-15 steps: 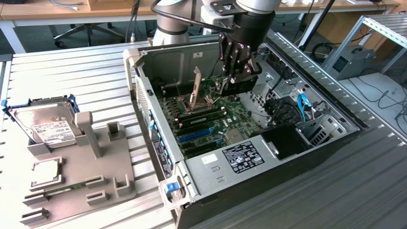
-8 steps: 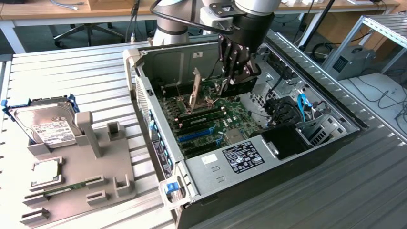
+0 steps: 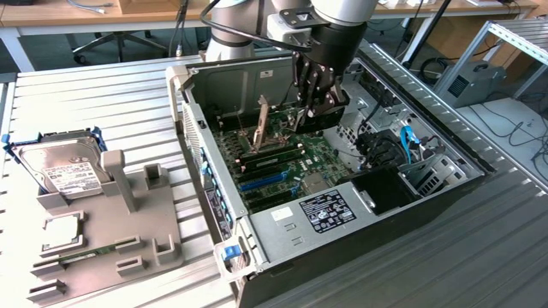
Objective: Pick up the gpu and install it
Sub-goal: 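Insert the gpu into the slot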
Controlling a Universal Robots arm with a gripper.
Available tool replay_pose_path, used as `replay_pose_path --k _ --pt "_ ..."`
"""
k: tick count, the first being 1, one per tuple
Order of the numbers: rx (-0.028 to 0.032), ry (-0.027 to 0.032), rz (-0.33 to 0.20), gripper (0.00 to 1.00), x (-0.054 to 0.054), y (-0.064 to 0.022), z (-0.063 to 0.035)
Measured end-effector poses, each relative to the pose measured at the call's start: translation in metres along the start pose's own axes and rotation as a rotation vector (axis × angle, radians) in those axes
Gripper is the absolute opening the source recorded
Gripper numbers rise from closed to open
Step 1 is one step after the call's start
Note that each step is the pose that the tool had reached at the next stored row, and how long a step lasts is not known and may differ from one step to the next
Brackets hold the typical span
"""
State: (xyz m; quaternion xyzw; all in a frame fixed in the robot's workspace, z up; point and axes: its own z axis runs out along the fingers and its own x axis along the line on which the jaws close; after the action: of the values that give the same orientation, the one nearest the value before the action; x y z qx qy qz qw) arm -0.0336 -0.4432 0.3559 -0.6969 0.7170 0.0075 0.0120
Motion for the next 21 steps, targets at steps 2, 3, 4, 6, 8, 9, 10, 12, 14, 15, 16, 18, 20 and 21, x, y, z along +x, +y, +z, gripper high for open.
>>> replay_pose_path --k 2,3,4,6,8,9,10,12,14,15,16,18,20,21 --pt "0.0 0.0 0.0 0.26 0.0 0.0001 0.0" --pt "0.0 0.0 0.0 0.26 0.0 0.0001 0.0001" --pt "0.0 0.0 0.0 0.26 0.0001 0.0003 0.0001" --pt "0.0 0.0 0.0 0.26 0.0001 0.0005 0.0002" --pt "0.0 0.0 0.0 0.26 0.0001 0.0016 0.0004" --pt "0.0001 -0.0001 0.0 0.26 0.0002 0.0029 0.0006" --pt "0.0001 0.0 0.0 0.26 0.0002 0.0033 0.0007" --pt "0.0001 -0.0002 0.0 0.26 0.0005 0.0039 0.001" --pt "0.0001 -0.0001 0.0 0.26 0.001 0.0043 0.0013" --pt "0.0 0.0 0.0 0.26 0.0012 0.0045 0.0014" --pt "0.0 -0.0001 0.0 0.26 0.0014 0.0045 0.0015" --pt "0.0 -0.0001 0.0 0.26 0.0024 0.0047 0.002" --pt "0.0 0.0 0.0 0.26 0.0036 0.0049 0.0025" --pt "0.0 -0.0001 0.0 0.26 0.0043 0.005 0.0028"
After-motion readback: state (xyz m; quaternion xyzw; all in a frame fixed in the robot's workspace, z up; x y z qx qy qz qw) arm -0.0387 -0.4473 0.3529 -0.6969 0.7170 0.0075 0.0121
